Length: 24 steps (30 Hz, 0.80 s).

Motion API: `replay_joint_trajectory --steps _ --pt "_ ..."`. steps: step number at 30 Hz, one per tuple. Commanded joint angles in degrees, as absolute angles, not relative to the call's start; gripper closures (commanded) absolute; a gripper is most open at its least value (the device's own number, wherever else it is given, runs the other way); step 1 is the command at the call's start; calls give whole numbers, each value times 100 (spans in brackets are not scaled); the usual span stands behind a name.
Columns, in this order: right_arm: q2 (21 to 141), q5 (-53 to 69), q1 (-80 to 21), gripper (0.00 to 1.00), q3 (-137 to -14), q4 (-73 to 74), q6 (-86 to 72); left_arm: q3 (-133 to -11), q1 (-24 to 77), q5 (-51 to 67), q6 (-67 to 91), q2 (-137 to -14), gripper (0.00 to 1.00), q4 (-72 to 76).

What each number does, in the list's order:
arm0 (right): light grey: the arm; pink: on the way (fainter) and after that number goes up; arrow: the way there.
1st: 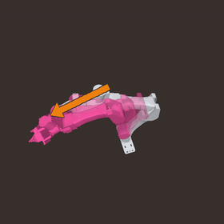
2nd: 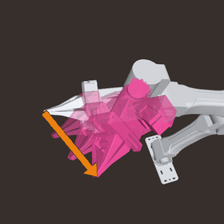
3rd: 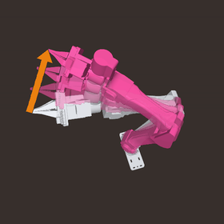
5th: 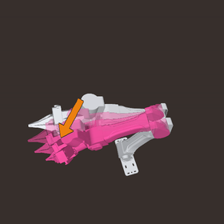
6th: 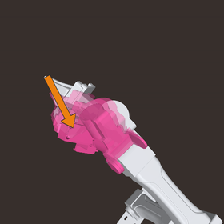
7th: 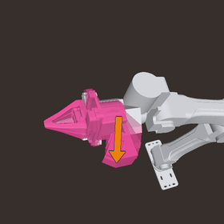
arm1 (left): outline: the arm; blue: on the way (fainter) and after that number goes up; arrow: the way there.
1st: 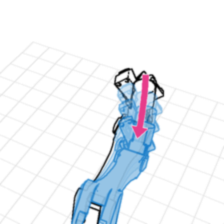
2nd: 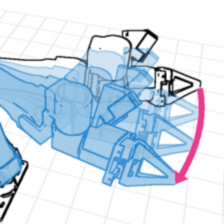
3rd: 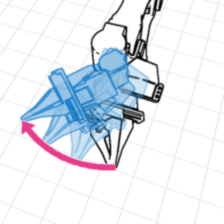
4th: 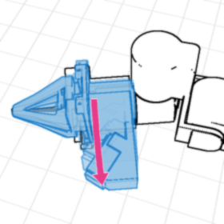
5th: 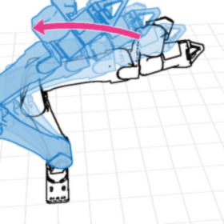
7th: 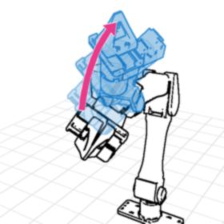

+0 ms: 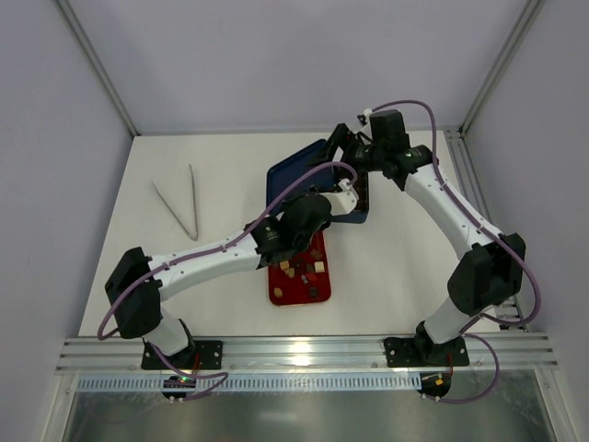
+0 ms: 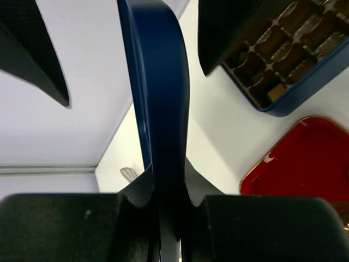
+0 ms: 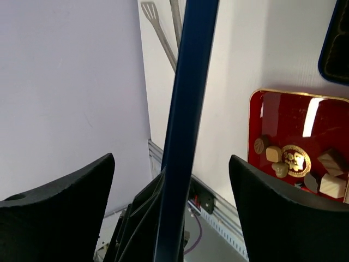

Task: Pack the chocolate

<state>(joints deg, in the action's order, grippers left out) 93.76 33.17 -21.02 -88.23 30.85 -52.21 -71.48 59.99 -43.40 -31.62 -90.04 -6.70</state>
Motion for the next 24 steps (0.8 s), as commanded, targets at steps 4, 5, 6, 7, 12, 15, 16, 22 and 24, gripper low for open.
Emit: replay_joint_trajectory --steps 4,5,6,7,12,15,16,22,24 --pt "8482 2638 -1460 6 -8202 2217 -5212 -7839 5985 -3613 -2207 -8754 100 -1028" --pt "8316 2498 -1389 4 -8131 2145 -5229 -7883 5985 -3456 -2128 -8780 100 -1124" --pt "8262 2461 -1249 4 -8017 2031 -5238 -7962 5977 -3376 -1953 -8824 100 -1177" --pt "8192 2409 -1178 3 -7963 1978 -5247 -8093 5968 -3262 -1855 -8850 100 -1343" --pt "7780 1996 -748 0 -7726 1776 -5063 -8639 5740 -2210 -1109 -9044 100 -1871" --pt "7664 2048 -458 0 -7445 1609 -4957 -9096 5250 -930 -249 -9132 100 -2188" --pt "7647 2022 -414 0 -7427 1626 -4887 -9184 5012 -392 85 -9141 100 -2215" --pt "7637 1626 -352 0 -7173 1749 -4237 -9764 3877 2185 2248 -9588 100 -1908" --pt "7699 1573 -360 0 -7067 1732 -4105 -9887 3701 2644 2861 -9877 100 -1732"
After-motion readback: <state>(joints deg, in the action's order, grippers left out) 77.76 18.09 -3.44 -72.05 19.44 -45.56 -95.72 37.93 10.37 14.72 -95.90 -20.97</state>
